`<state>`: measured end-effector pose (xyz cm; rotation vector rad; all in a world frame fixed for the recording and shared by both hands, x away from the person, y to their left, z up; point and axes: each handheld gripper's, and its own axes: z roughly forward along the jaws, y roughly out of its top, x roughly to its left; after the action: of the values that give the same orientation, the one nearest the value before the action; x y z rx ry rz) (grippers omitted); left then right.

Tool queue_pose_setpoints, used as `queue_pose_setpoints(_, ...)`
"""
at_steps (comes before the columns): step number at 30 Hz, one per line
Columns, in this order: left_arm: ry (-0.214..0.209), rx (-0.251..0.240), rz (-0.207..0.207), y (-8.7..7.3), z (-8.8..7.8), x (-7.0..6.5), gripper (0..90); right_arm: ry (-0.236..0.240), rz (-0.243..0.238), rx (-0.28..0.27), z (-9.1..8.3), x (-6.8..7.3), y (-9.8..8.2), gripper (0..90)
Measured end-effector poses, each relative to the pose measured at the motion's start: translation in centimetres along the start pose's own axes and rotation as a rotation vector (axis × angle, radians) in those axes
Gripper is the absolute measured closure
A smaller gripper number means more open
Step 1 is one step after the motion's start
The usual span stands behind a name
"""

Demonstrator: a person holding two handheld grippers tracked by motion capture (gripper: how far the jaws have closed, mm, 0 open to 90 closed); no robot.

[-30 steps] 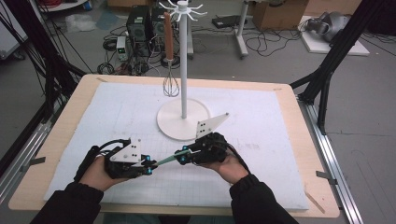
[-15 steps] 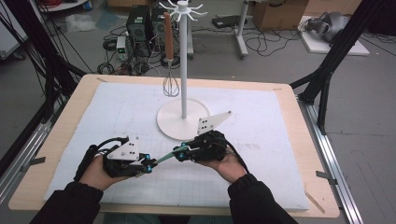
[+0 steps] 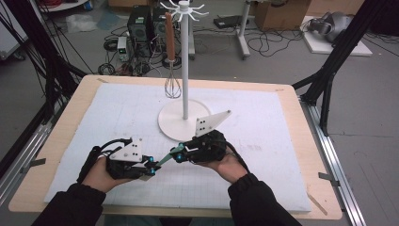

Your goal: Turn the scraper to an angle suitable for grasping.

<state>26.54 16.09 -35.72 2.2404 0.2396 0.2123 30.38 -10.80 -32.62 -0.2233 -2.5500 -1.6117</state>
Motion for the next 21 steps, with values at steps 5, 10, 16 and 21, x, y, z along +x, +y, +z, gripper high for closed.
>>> queue_pose_setpoints(5, 0.006, -0.002, 0.0, 0.1, -0.1, 0.0, 84.1, 0.002, -0.004, -0.01, 0.5, 0.1, -0.1, 72.0)
queue_pose_setpoints(10, -0.003, -0.013, -0.011, 0.1, 0.0, 0.0, 83.4, -0.005, -0.009, -0.024, 0.5, -0.1, 0.0, 81.6)
queue_pose_setpoints(16, -0.009, -0.013, -0.007, 0.5, 0.1, 0.0, 82.8, -0.013, -0.044, 0.017, 0.5, 0.2, 0.7, 82.1)
queue_pose_setpoints(21, -0.005, -0.033, -0.01, 0.5, 0.0, 0.0, 84.1, -0.017, -0.044, -0.014, 0.5, 0.4, 0.8, 80.1)
